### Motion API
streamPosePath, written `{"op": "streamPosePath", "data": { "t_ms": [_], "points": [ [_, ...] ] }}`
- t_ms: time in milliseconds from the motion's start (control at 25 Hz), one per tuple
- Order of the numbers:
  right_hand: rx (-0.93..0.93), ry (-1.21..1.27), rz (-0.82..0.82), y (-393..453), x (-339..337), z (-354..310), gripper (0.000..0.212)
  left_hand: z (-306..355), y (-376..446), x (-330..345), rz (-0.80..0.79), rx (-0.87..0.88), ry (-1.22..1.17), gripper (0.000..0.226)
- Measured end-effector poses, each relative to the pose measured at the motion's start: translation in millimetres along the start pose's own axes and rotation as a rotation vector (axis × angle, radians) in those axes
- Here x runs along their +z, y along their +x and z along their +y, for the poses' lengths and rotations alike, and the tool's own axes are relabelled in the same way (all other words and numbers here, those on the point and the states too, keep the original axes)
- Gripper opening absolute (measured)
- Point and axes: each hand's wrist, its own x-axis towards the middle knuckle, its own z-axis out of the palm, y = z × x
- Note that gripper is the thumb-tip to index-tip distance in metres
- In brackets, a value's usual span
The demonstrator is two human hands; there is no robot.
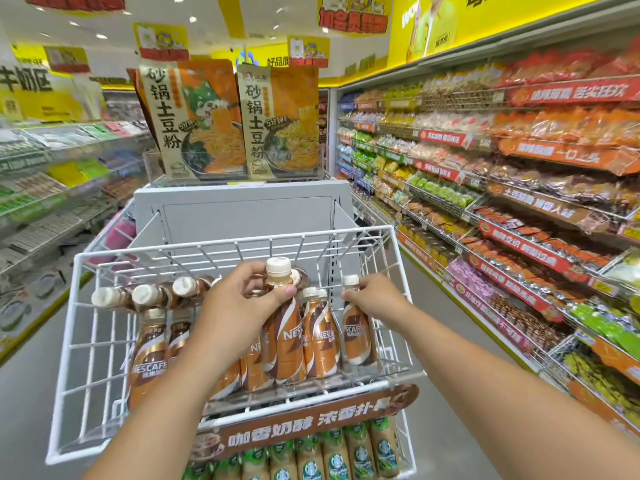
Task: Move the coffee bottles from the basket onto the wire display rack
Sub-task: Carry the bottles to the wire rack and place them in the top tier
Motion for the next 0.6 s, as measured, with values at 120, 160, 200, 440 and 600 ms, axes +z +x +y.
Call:
{"op": "streamPosePath", "data": {
  "t_ms": [120,160,200,440,600],
  "points": [
    [0.041,0.015,-0.028,21.3,13.0,7.5,0.029,-5.9,0.8,-0.4,0.008,-0.004,-0.01,0.027],
    [0.055,-0.014,-0.039,25.4,16.2,9.1,0.029,-9.1,1.6,-0.7,0.012,-0.007,-0.009,0.026],
    [0.072,-0.043,-0.043,28.2,19.2,10.0,0.03,-10.9,1.7,-1.2,0.018,-0.013,-0.01,0.026],
    [0.132,-0.093,-0.033,45.6,28.4,21.4,0.038,-17.0,4.1,-0.6,0.03,-0.026,-0.026,0.026],
    [0.12,-0.13,0.008,50.3,36.3,22.8,0.037,-19.9,5.5,2.9,0.035,-0.033,-0.044,0.026]
  ]
}}
